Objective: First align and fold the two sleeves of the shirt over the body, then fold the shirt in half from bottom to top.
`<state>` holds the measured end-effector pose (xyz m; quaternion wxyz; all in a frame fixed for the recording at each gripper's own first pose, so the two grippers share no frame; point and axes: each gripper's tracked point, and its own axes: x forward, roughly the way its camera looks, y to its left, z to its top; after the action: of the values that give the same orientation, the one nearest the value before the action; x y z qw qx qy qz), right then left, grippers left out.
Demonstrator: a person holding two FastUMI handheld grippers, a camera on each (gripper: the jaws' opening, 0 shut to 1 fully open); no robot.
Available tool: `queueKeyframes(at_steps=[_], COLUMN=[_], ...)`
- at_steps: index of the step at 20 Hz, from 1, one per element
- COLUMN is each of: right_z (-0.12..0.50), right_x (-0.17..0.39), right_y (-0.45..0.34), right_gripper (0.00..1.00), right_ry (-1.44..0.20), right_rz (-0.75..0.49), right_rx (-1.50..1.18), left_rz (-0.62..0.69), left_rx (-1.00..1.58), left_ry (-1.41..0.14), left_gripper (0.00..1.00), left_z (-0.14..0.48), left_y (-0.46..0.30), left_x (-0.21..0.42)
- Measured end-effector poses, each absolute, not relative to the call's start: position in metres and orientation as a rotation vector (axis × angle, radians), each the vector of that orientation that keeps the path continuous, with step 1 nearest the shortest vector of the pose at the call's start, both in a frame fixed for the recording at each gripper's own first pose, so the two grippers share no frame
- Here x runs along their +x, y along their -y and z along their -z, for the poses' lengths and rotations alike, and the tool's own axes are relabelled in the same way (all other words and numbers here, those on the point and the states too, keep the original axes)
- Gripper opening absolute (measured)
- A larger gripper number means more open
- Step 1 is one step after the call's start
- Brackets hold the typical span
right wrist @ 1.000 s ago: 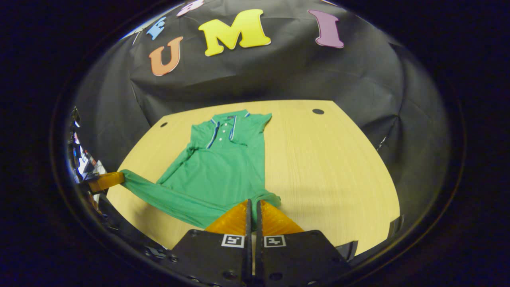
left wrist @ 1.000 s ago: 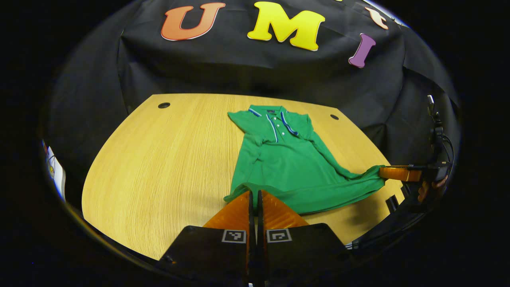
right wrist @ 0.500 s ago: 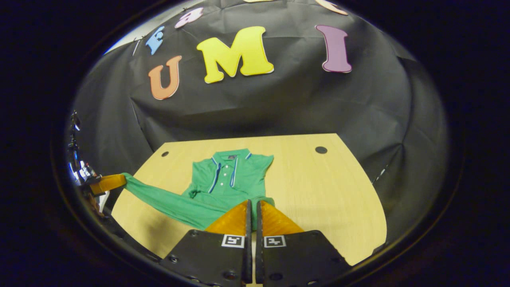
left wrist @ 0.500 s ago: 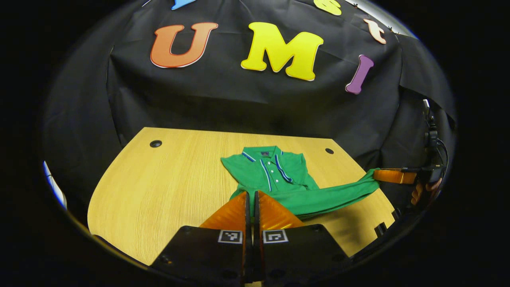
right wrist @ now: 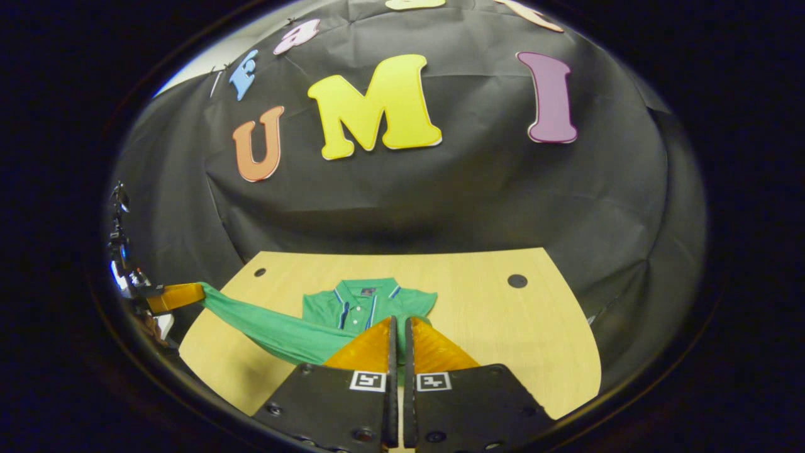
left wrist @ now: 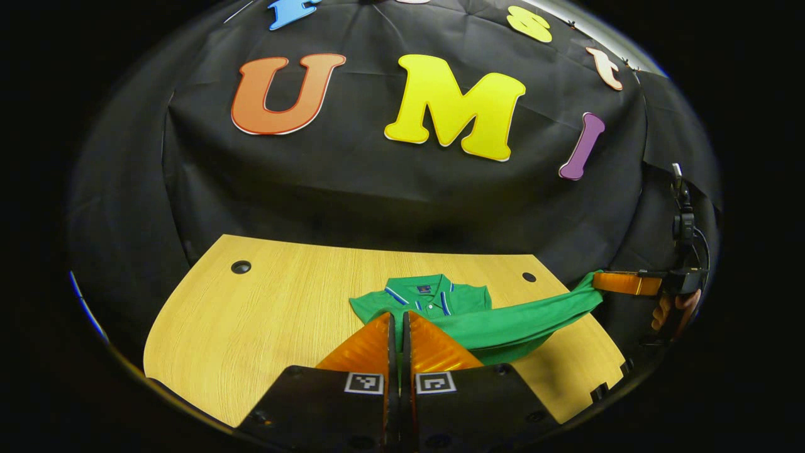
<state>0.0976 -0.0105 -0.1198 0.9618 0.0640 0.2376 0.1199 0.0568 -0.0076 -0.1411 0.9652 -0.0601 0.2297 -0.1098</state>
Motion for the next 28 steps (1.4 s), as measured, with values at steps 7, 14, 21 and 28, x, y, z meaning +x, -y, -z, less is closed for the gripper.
queueKeyframes(at_steps=[7, 14, 21, 28], right_z=[0.114, 0.138, 0.211, 0.287], right_x=[0.162, 0.242, 0.325, 0.364], right_y=[-0.003, -0.005, -0.021, -0.024], right_gripper=[0.03, 0.05, 0.03, 0.03], right_ry=[-0.475, -0.501, -0.563, -0.633], right_rz=[-0.269, -0.283, -0.315, -0.273], right_rx=[0.109, 0.107, 0.084, 0.046], left_rz=[0.205, 0.156, 0.122, 0.091], left_rx=[-0.121, -0.176, -0.14, -0.15], left_ry=[-0.436, -0.481, -0.548, -0.616], left_gripper=[0.06, 0.06, 0.07, 0.1], left_z=[0.134, 0.172, 0.248, 0.32], left_y=[0.006, 0.009, 0.011, 0.007], left_x=[0.126, 0.194, 0.254, 0.281])
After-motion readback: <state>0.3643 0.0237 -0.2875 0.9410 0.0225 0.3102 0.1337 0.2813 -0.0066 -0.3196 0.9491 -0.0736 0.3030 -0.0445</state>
